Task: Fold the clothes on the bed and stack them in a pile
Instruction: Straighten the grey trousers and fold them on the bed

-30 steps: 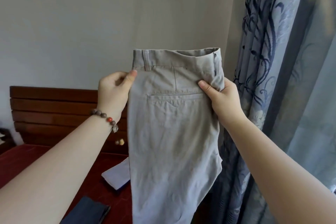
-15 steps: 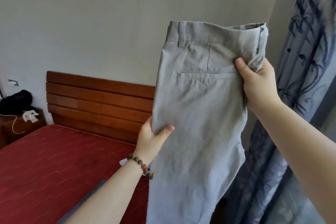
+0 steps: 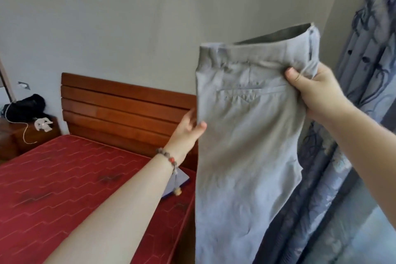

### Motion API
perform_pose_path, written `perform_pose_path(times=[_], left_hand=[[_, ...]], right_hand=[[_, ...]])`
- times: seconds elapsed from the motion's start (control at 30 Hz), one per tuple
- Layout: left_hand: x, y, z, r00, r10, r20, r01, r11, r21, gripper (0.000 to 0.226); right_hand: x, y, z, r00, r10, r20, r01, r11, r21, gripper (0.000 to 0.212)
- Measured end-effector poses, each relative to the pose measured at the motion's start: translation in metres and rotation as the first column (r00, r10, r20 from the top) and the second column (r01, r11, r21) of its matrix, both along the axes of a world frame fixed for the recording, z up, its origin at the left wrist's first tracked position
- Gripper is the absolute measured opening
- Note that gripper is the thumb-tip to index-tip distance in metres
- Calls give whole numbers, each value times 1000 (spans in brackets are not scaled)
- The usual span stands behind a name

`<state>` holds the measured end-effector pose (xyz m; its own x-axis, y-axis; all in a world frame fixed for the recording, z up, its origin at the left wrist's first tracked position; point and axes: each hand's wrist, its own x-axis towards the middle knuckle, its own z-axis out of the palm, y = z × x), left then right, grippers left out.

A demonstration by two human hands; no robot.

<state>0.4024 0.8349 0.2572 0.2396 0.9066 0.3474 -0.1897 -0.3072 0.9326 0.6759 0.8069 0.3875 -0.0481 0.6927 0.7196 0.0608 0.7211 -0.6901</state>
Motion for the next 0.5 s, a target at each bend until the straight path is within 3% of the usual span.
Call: perform_pose_path(times=[0.13,0.27,0.37,0.5], left_hand=[[14,-8,52,990,40,133,-41,999,2,60],[10,-21,48,973,125,193,-113,991,-73,46],[16,-44,41,963,210,168,-215,977,14,21],[15,-88,37,890,446,96,-456,867,201,18]], right_hand=[[-4,-7,-22,996,86,20,-83,989,-121,35],[1,-14,-38,990,139,33,-133,979,-155,29],[2,-17,-46,985,168,50,-158,975,-158,23],[-6,-23,-36,968,231,102,-211,962,-173,36]])
